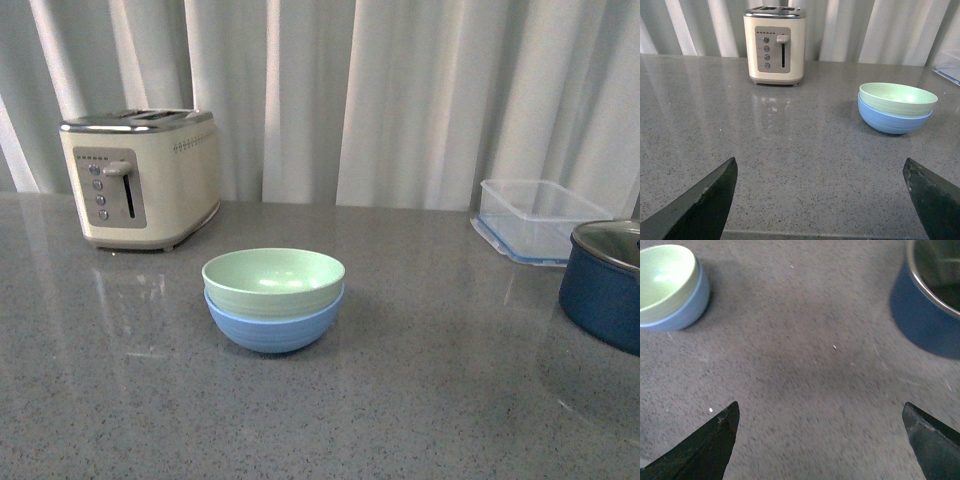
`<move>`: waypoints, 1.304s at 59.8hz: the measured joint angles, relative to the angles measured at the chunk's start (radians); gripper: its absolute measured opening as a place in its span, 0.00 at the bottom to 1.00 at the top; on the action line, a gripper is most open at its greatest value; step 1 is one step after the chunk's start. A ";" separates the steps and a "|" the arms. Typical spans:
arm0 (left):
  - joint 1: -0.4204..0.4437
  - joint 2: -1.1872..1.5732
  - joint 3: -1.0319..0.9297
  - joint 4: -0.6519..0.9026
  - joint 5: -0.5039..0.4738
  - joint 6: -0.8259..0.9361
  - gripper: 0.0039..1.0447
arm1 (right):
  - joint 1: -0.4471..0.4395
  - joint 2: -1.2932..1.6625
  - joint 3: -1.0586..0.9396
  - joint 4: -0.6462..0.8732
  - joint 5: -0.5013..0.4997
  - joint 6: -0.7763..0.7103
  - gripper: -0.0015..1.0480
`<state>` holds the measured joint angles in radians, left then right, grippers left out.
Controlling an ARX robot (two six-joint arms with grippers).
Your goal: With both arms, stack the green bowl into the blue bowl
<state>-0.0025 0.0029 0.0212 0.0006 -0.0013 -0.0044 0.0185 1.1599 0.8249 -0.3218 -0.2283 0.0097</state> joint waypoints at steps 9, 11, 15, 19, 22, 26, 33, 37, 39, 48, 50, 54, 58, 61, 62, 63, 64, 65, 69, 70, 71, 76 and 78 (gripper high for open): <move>0.000 0.000 0.000 0.000 -0.002 0.000 0.94 | -0.016 -0.117 -0.315 0.692 0.225 -0.004 0.66; 0.000 0.000 0.000 0.000 -0.002 0.000 0.94 | -0.019 -0.142 -0.391 0.827 0.232 -0.004 0.58; 0.000 0.000 0.000 0.000 -0.001 0.000 0.94 | -0.018 -0.183 -0.455 0.917 0.230 -0.005 0.46; 0.000 0.000 0.000 0.000 0.000 0.000 0.94 | -0.019 -0.215 -0.491 0.936 0.231 -0.005 0.36; 0.000 0.000 0.000 0.000 0.000 0.000 0.94 | -0.019 -0.242 -0.530 0.941 0.231 -0.005 0.26; 0.000 0.000 0.000 0.000 -0.001 0.000 0.94 | -0.018 -0.279 -0.577 0.943 0.230 -0.006 0.12; 0.000 0.000 0.000 0.000 -0.001 0.000 0.94 | -0.018 -0.333 -0.626 0.942 0.230 -0.008 0.01; 0.000 0.000 0.000 0.000 -0.001 0.000 0.94 | -0.019 -0.369 -0.654 0.936 0.230 -0.008 0.01; 0.000 0.000 0.000 0.000 -0.001 0.000 0.94 | -0.018 -0.385 -0.665 0.931 0.230 -0.008 0.01; 0.000 0.000 0.000 0.000 -0.001 0.000 0.94 | -0.018 -0.460 -0.710 0.900 0.229 -0.008 0.01; 0.000 0.000 0.000 0.000 -0.001 0.000 0.94 | -0.018 -0.480 -0.720 0.889 0.229 -0.008 0.01; 0.000 0.000 0.000 0.000 -0.001 0.000 0.94 | -0.018 -0.516 -0.737 0.869 0.229 -0.008 0.01; 0.000 0.000 0.000 0.000 -0.001 0.000 0.94 | -0.018 -0.552 -0.749 0.846 0.229 -0.008 0.01; 0.000 0.000 0.000 0.000 -0.001 0.000 0.94 | -0.018 -0.576 -0.756 0.830 0.229 -0.008 0.01; 0.000 0.000 0.000 0.000 -0.001 0.000 0.94 | -0.018 -0.587 -0.759 0.824 0.229 -0.008 0.01; 0.000 0.000 0.000 0.000 -0.001 0.000 0.94 | -0.018 -0.596 -0.762 0.817 0.229 -0.008 0.01; 0.000 0.000 0.000 0.000 -0.001 0.000 0.94 | -0.018 -0.602 -0.764 0.814 0.229 -0.008 0.01; 0.000 0.000 0.000 0.000 -0.001 0.000 0.94 | -0.018 -0.612 -0.767 0.806 0.229 -0.008 0.01; 0.000 0.000 0.000 0.000 -0.001 0.000 0.94 | -0.018 -0.650 -0.777 0.778 0.229 -0.008 0.01; 0.000 0.000 0.000 0.000 -0.001 0.000 0.94 | -0.018 -0.659 -0.780 0.771 0.229 -0.008 0.01; 0.000 0.000 0.000 0.000 -0.001 0.000 0.94 | -0.018 -0.668 -0.782 0.765 0.229 -0.008 0.01; 0.000 0.000 0.000 0.000 -0.001 0.000 0.94 | -0.018 -0.689 -0.806 0.780 0.229 -0.008 0.01; 0.000 0.000 0.000 0.000 -0.001 0.000 0.94 | -0.018 -0.701 -0.820 0.779 0.228 -0.008 0.01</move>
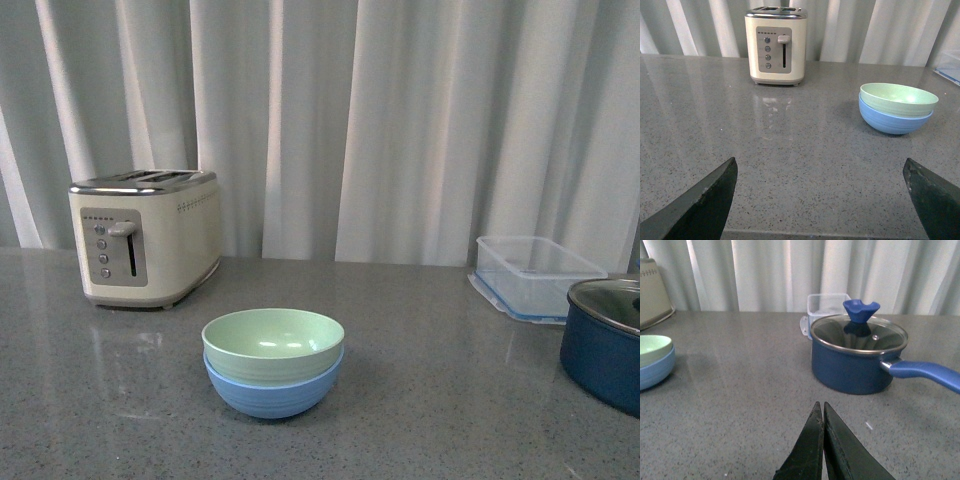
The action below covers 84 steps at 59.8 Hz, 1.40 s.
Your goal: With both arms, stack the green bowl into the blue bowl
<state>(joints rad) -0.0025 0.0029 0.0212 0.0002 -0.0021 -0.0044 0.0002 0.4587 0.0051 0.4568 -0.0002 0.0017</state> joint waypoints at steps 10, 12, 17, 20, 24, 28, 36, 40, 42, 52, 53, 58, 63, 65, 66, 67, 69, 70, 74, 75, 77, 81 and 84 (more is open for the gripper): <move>0.000 0.000 0.000 0.000 0.000 0.000 0.94 | 0.000 -0.075 0.000 -0.073 0.000 0.000 0.01; 0.000 0.000 0.000 0.000 0.000 0.000 0.94 | 0.000 -0.090 0.000 -0.085 0.000 0.000 0.01; 0.000 0.000 0.000 0.000 0.000 0.000 0.94 | 0.000 -0.124 0.000 -0.118 0.000 0.000 0.01; 0.000 0.000 0.000 0.000 0.000 0.000 0.94 | 0.000 -0.143 0.000 -0.138 0.000 0.000 0.01; 0.000 0.000 0.000 0.000 0.000 0.000 0.94 | 0.000 -0.168 0.000 -0.165 0.000 0.000 0.01; 0.000 0.000 0.000 0.000 0.000 0.000 0.94 | 0.000 -0.193 0.000 -0.188 0.000 0.000 0.01; 0.000 0.000 0.000 0.000 0.000 0.000 0.94 | 0.000 -0.235 0.000 -0.230 0.000 0.000 0.01; 0.000 0.000 0.000 0.000 0.000 0.000 0.94 | 0.000 -0.253 0.000 -0.248 0.000 0.000 0.01; 0.000 0.000 0.000 0.000 0.000 0.000 0.94 | 0.000 -0.263 0.000 -0.258 0.000 0.000 0.01; 0.000 0.000 0.000 0.000 -0.001 0.000 0.94 | 0.000 -0.423 0.000 -0.447 0.000 -0.001 0.01; 0.000 0.000 0.000 0.000 0.000 0.000 0.94 | 0.000 -0.444 0.000 -0.451 -0.001 -0.001 0.01; 0.000 0.000 0.000 0.000 0.000 0.000 0.94 | 0.000 -0.454 0.000 -0.455 0.000 -0.002 0.02; 0.000 -0.001 0.000 0.000 0.000 0.000 0.94 | 0.000 -0.454 0.000 -0.455 -0.001 -0.002 0.21; 0.000 -0.001 0.000 0.000 0.000 0.000 0.94 | 0.000 -0.454 0.000 -0.455 -0.001 -0.002 0.27; 0.000 -0.001 0.000 0.000 0.000 0.000 0.94 | 0.000 -0.454 0.000 -0.455 -0.001 -0.002 0.29; 0.000 -0.001 0.000 0.000 0.000 0.000 0.94 | 0.000 -0.454 0.000 -0.455 0.000 -0.002 0.31; 0.000 -0.001 0.000 0.000 0.000 0.000 0.94 | 0.000 -0.454 0.000 -0.455 0.000 -0.002 0.38; 0.000 -0.001 0.000 0.000 0.000 0.000 0.94 | 0.000 -0.454 0.000 -0.455 0.000 -0.002 0.39; 0.000 -0.001 0.000 0.000 0.000 0.000 0.94 | 0.000 -0.454 0.000 -0.455 0.000 -0.002 0.51; 0.000 -0.001 0.000 0.000 0.000 0.000 0.94 | 0.000 -0.454 0.000 -0.455 0.000 -0.002 0.55; 0.000 -0.001 0.000 0.000 0.000 0.000 0.94 | 0.000 -0.454 0.000 -0.455 -0.001 -0.002 0.63; 0.000 -0.001 0.000 0.000 0.000 0.000 0.94 | 0.000 -0.454 0.000 -0.455 0.000 -0.002 0.80; 0.000 -0.001 0.000 0.000 0.000 0.000 0.94 | 0.000 -0.454 0.000 -0.455 0.000 -0.002 0.88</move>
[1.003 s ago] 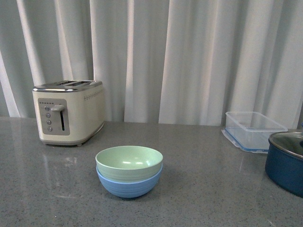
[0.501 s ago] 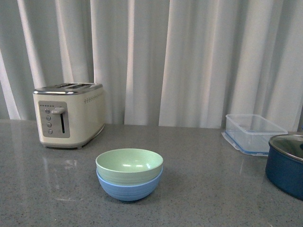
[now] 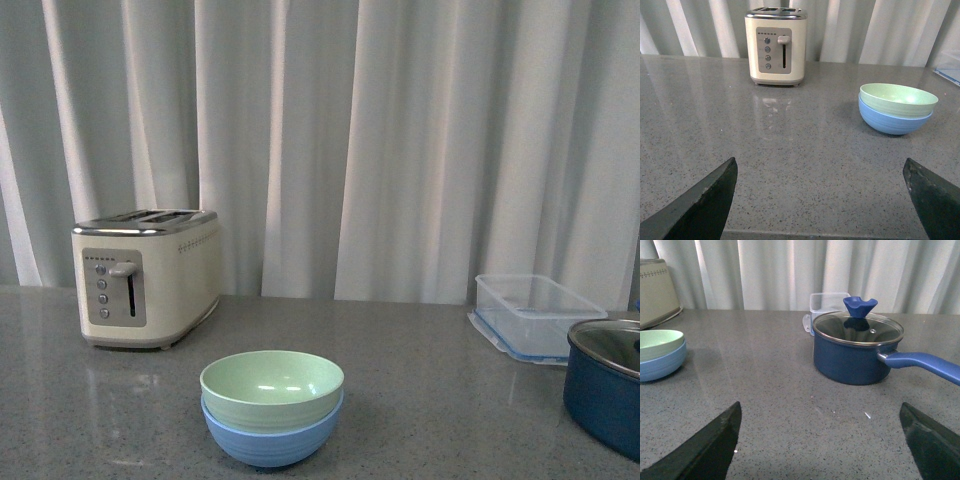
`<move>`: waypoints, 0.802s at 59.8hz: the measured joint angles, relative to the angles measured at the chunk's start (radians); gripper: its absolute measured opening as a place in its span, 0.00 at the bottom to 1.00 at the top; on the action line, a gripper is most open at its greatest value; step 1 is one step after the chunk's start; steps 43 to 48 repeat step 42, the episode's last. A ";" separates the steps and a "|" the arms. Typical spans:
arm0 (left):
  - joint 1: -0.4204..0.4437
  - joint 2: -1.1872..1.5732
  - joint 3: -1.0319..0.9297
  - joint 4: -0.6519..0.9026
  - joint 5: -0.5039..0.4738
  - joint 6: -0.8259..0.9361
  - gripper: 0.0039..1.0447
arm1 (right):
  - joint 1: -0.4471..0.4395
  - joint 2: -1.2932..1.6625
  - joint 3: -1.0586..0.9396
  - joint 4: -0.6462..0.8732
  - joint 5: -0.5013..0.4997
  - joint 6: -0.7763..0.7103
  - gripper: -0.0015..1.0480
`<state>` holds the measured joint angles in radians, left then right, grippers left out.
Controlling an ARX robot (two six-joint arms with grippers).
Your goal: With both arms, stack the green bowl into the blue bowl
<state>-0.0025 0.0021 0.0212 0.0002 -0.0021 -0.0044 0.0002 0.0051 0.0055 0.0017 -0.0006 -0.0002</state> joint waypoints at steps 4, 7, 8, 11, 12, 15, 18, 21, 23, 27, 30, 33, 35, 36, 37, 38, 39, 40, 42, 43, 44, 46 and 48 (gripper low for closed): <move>0.000 0.000 0.000 0.000 0.000 0.000 0.94 | 0.000 0.000 0.000 0.000 0.000 0.001 0.91; 0.000 0.000 0.000 0.000 0.000 0.000 0.94 | 0.000 0.000 0.000 0.000 0.000 0.000 0.90; 0.000 0.000 0.000 0.000 0.000 0.000 0.94 | 0.000 0.000 0.000 0.000 0.000 0.000 0.90; 0.000 0.000 0.000 0.000 0.000 0.000 0.94 | 0.000 0.000 0.000 0.000 0.000 0.000 0.90; 0.000 0.000 0.000 0.000 0.000 0.000 0.94 | 0.000 0.000 0.000 0.000 0.000 0.000 0.90; 0.000 0.000 0.000 0.000 0.000 0.000 0.94 | 0.000 0.000 0.000 0.000 0.000 0.000 0.90; 0.000 0.000 0.000 0.000 0.000 0.000 0.94 | 0.000 0.000 0.000 0.000 0.000 0.000 0.90; 0.000 0.000 0.000 0.000 0.000 0.000 0.94 | 0.000 0.000 0.000 0.000 0.000 0.000 0.90; 0.000 0.000 0.000 0.000 0.000 0.000 0.94 | 0.000 0.000 0.000 0.000 0.000 0.000 0.90; 0.000 0.000 0.000 0.000 0.000 0.000 0.94 | 0.000 0.000 0.000 0.000 0.000 0.000 0.90; 0.000 0.000 0.000 0.000 0.000 0.000 0.94 | 0.000 0.000 0.000 0.000 0.000 0.000 0.90; 0.000 0.000 0.000 0.000 0.000 0.000 0.94 | 0.000 0.000 0.000 0.000 0.000 0.001 0.90; 0.000 0.000 0.000 0.000 0.000 0.000 0.94 | 0.000 0.000 0.000 0.000 0.000 0.001 0.90; 0.000 0.000 0.000 0.000 0.000 0.000 0.94 | 0.000 0.000 0.000 0.000 0.000 0.000 0.90; 0.000 0.000 0.000 0.000 0.000 0.000 0.94 | 0.000 0.000 0.000 0.000 0.000 0.001 0.90; 0.000 0.000 0.000 0.000 0.000 0.000 0.94 | 0.000 0.000 0.000 0.000 0.000 0.000 0.90; 0.000 0.000 0.000 0.000 0.000 0.000 0.94 | 0.000 0.000 0.000 0.000 0.000 0.001 0.90; 0.000 0.000 0.000 0.000 0.000 0.000 0.94 | 0.000 0.000 0.000 0.000 0.000 0.001 0.90; 0.000 0.000 0.000 0.000 0.000 0.000 0.94 | 0.000 0.000 0.000 0.000 0.000 0.000 0.90; 0.000 0.000 0.000 0.000 0.000 0.000 0.94 | 0.000 0.000 0.000 0.000 0.000 0.000 0.90; 0.000 0.000 0.000 0.000 0.000 0.000 0.94 | 0.000 0.000 0.000 0.000 0.000 0.000 0.90; 0.000 0.000 0.000 0.000 0.000 0.000 0.94 | 0.000 0.000 0.000 0.000 0.000 0.000 0.90; 0.000 0.000 0.000 0.000 0.000 0.000 0.94 | 0.000 0.000 0.000 0.000 0.000 0.000 0.90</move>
